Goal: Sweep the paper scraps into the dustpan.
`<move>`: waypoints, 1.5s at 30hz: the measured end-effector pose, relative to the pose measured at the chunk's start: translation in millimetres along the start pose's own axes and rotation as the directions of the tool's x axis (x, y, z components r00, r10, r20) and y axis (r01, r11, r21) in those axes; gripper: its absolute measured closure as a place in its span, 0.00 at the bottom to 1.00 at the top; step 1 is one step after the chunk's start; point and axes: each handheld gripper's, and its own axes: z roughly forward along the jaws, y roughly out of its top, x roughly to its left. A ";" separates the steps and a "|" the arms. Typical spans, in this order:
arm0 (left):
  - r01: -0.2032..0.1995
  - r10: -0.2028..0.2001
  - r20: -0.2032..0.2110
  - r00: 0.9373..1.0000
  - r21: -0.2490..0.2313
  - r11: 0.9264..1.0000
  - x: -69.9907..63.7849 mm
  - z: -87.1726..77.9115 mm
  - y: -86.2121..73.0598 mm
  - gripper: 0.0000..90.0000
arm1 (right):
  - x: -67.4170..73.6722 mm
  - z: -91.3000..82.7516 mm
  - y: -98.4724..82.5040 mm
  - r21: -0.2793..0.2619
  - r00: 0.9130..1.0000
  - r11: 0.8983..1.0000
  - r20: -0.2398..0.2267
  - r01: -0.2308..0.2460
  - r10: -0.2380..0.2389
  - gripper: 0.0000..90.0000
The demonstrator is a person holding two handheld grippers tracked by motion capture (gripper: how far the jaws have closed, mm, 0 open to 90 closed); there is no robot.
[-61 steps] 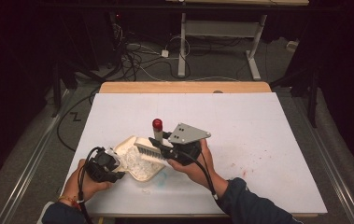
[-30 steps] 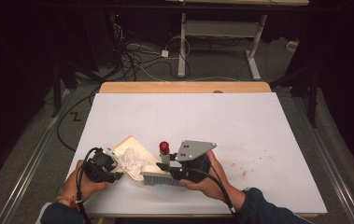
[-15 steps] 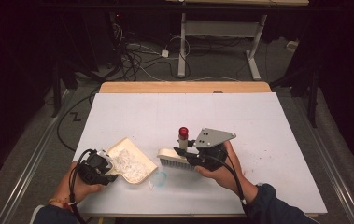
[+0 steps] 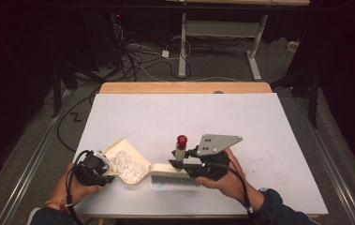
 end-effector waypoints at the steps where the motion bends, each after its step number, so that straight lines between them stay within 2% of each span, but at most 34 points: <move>1: 0.001 -0.001 0.001 1.000 0.000 1.000 0.1 0.1 0.0 0.70 | 4.5 5.7 1.4 0.006 1.000 1.000 -0.023 0.004 -0.004 0.78; 3: -0.001 0.001 0.002 1.000 -0.002 1.000 0.3 0.0 -0.2 0.70 | 12.7 18.4 3.1 0.033 0.998 0.999 -0.057 0.006 -0.004 0.78; 6: 0.000 0.000 0.005 1.000 -0.006 1.000 0.8 -0.1 -0.8 0.70 | 18.9 38.9 2.1 0.086 0.998 0.996 -0.064 0.029 -0.023 0.78; 8: 0.001 -0.001 0.008 1.000 -0.008 1.000 1.1 0.0 -1.6 0.70 | 17.9 49.9 0.8 0.122 0.999 0.992 -0.046 0.021 -0.016 0.78; 10: 0.001 -0.001 0.009 1.000 -0.011 1.000 1.3 -0.3 -2.4 0.70 | 14.9 54.6 2.7 0.132 1.000 0.991 -0.019 0.015 -0.013 0.78; 13: -0.001 0.001 0.012 1.000 -0.012 1.000 2.0 -1.0 -4.1 0.70 | 8.7 53.6 5.7 0.156 0.999 0.988 0.047 0.020 -0.028 0.78; 16: -0.001 0.001 0.015 1.000 -0.013 1.000 2.5 -1.3 -5.3 0.70 | -1.2 46.6 4.9 0.166 0.996 0.986 0.090 0.000 -0.015 0.78; 17: -0.001 0.001 0.014 1.000 -0.012 1.000 2.3 -1.3 -5.2 0.70 | -3.7 43.7 4.9 0.175 0.991 0.985 0.134 0.006 -0.030 0.78; 20: -0.003 0.003 0.005 1.000 -0.008 1.000 0.9 -1.0 -4.4 0.70 | -15.6 35.4 3.5 0.187 0.966 0.982 0.246 0.032 -0.079 0.78; 25: -0.016 0.016 -0.005 1.000 0.007 1.000 -1.4 -1.0 -2.9 0.70 | -35.7 22.9 -0.8 0.154 0.951 0.988 0.306 -0.014 -0.034 0.78; 28: -0.038 0.038 0.002 0.999 0.019 0.999 -4.3 -1.8 -2.4 0.70 | -40.7 14.7 -1.9 0.114 0.955 0.993 0.297 -0.036 0.001 0.78; 30: -0.061 0.061 0.005 0.998 0.027 0.998 -8.3 -2.4 -1.5 0.70 | -42.8 7.5 -1.9 0.090 0.951 0.995 0.308 -0.045 0.015 0.78; 33: -0.095 0.095 0.007 0.995 0.043 0.995 -16.3 -3.2 1.4 0.70 | -47.3 -4.4 -2.3 0.073 0.934 0.996 0.356 -0.051 0.022 0.78; 35: -0.115 0.115 0.007 0.993 0.054 0.992 -21.7 -3.9 4.0 0.70 | -50.4 -11.7 -3.4 0.084 0.922 0.996 0.388 -0.040 0.005 0.78; 38: -0.137 0.136 0.014 0.991 0.072 0.988 -28.6 -4.4 8.4 0.70 | -53.5 -17.2 -6.4 0.109 0.890 0.994 0.454 -0.022 -0.030 0.78; 41: -0.150 0.149 0.019 0.989 0.084 0.985 -35.5 -4.3 14.5 0.70 | -58.9 -11.2 -10.4 0.133 0.859 0.991 0.508 -0.014 -0.056 0.78; 43: -0.154 0.152 0.031 0.988 0.089 0.984 -38.6 -3.5 18.3 0.70 | -61.0 -1.9 -13.9 0.140 0.851 0.990 0.522 -0.018 -0.058 0.78; 45: -0.149 0.146 0.037 0.989 0.101 0.984 -41.0 -2.7 22.2 0.70 | -59.7 9.6 -17.2 0.155 0.860 0.988 0.507 -0.022 -0.061 0.78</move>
